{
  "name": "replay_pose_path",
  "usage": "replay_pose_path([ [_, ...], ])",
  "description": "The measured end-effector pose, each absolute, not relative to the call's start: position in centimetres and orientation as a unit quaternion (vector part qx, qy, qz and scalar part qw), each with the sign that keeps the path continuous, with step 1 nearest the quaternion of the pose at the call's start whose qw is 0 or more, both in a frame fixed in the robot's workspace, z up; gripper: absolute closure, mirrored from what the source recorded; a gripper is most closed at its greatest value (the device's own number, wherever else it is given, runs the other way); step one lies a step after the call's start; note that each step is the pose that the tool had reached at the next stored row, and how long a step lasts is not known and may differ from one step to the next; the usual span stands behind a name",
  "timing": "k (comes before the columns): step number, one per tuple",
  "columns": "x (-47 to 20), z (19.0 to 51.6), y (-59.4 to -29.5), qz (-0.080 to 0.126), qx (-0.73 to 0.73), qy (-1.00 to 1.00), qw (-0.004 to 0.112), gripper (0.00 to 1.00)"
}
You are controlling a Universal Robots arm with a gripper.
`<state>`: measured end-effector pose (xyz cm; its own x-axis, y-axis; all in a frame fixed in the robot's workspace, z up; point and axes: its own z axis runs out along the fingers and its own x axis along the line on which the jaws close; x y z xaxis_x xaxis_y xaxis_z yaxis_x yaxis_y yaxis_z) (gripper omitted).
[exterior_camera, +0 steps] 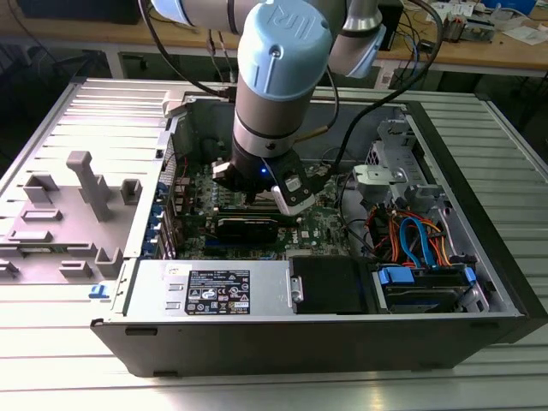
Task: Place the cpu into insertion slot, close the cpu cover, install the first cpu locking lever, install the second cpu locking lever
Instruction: 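Install the second cpu locking lever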
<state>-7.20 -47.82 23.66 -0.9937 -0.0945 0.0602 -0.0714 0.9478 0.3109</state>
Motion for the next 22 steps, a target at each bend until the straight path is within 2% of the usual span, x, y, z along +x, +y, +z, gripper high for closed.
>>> replay_pose_path([
  [22,-8.3,21.1,-46.7,-0.163,0.041,-0.985,0.037,0.89],
])
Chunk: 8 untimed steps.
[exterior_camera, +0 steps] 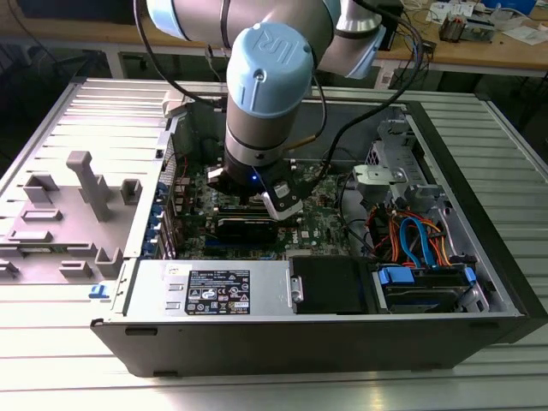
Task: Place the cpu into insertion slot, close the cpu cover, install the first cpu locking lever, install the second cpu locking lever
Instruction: 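Install the second cpu locking lever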
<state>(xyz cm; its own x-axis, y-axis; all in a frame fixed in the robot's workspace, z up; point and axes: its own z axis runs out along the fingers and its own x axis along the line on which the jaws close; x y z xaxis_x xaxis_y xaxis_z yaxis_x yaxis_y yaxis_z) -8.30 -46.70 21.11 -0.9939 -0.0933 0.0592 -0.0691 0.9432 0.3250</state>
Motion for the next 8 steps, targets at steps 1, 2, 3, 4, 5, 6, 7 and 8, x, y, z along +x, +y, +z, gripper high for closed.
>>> replay_pose_path([
  [1,-8.30,21.04,-46.70,-0.163,0.041,-0.985,0.037,0.89],
  [2,-8.30,20.92,-46.70,-0.163,0.041,-0.985,0.037,0.89],
  [3,-8.31,20.84,-46.70,-0.163,0.041,-0.985,0.037,0.89],
  [4,-8.32,20.78,-46.70,-0.163,0.041,-0.985,0.037,0.89],
  [5,-8.35,20.71,-46.70,-0.163,0.041,-0.985,0.037,0.89],
  [6,-8.39,20.65,-46.69,-0.163,0.041,-0.985,0.037,0.89],
  [7,-8.50,20.52,-46.70,-0.163,0.041,-0.985,0.037,0.89],
  [8,-8.61,20.41,-46.70,-0.163,0.041,-0.985,0.037,0.89],
])
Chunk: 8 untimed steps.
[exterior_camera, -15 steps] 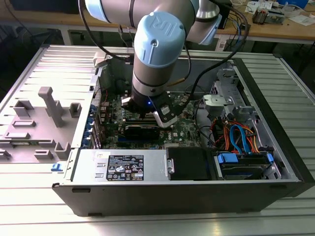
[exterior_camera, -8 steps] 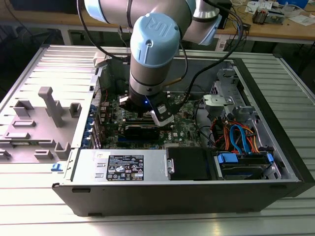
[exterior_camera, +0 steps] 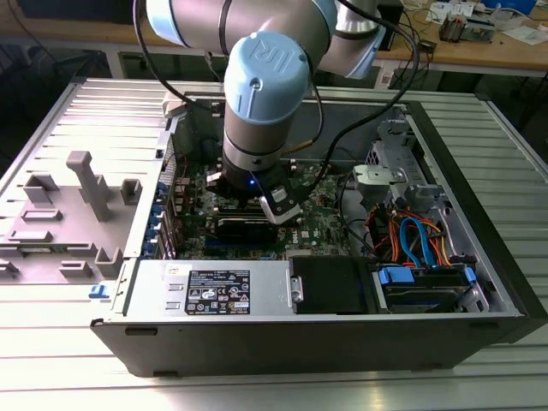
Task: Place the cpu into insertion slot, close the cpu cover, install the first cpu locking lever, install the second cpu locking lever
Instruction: 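Install the second cpu locking lever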
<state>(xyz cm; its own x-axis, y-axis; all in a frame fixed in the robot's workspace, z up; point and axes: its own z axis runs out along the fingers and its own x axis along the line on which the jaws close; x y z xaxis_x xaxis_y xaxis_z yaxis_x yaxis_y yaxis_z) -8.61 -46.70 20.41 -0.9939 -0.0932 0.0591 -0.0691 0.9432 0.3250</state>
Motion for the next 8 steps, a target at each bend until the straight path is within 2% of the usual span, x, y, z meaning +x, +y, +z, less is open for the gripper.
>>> replay_pose_path([
  [8,-8.81,19.97,-46.59,-0.165,0.041,-0.985,0.037,0.89],
])
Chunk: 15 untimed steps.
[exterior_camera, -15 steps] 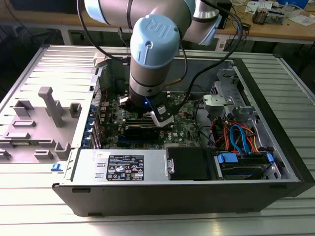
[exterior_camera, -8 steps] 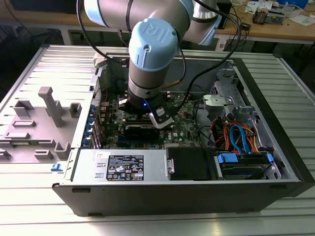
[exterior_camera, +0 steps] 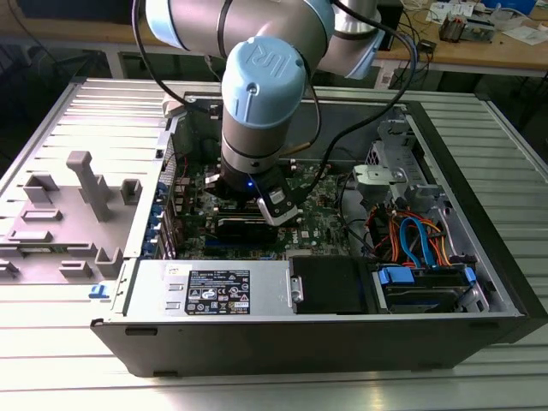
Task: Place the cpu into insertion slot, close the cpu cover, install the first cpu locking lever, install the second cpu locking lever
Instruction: 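Install the second cpu locking lever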
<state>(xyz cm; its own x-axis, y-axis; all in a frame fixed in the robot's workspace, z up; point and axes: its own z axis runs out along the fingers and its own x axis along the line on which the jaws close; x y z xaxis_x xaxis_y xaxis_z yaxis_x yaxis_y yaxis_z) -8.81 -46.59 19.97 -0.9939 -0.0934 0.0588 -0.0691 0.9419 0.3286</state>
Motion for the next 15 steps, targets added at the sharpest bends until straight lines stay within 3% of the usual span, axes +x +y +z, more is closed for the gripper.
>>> replay_pose_path([
  [15,-9.15,19.45,-46.12,-0.169,0.041,-0.984,0.037,0.89],
])
